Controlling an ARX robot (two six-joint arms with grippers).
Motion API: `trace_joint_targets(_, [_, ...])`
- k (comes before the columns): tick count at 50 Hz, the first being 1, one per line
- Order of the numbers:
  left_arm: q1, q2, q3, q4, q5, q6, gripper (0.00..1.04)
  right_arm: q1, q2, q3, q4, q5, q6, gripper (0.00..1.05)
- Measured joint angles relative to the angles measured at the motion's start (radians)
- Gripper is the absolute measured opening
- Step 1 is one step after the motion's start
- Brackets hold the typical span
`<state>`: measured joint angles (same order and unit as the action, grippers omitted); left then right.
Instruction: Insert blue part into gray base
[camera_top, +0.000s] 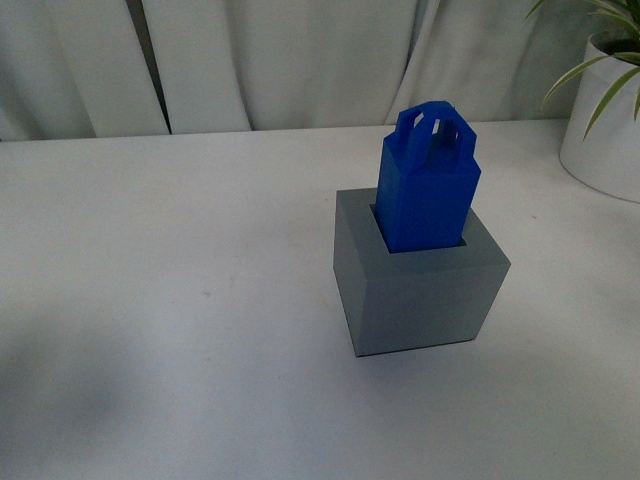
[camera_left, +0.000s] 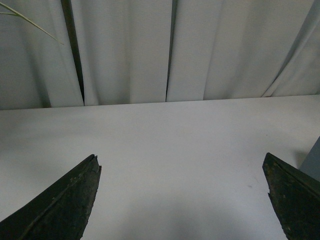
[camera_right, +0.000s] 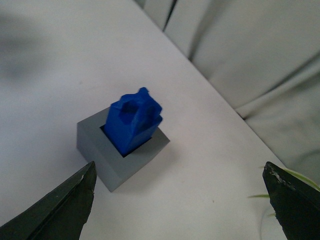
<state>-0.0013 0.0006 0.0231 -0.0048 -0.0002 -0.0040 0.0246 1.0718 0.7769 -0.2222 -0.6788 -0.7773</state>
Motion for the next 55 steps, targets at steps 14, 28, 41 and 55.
trace_joint_targets(14, [0.0,0.0,0.0,0.0,0.0,0.0,0.99,0.003,-0.023,-0.042,0.071,0.045,0.152,0.96])
trace_joint_targets(28, [0.0,0.0,0.0,0.0,0.001,0.0,0.99,0.021,-0.231,-0.477,0.758,0.702,0.735,0.34])
trace_joint_targets(41, [0.0,0.0,0.0,0.0,0.0,0.0,0.99,-0.024,-0.388,-0.63,0.752,0.681,0.764,0.02])
trace_joint_targets(55, [0.0,0.0,0.0,0.0,0.0,0.0,0.99,-0.024,-0.554,-0.708,0.668,0.678,0.764,0.02])
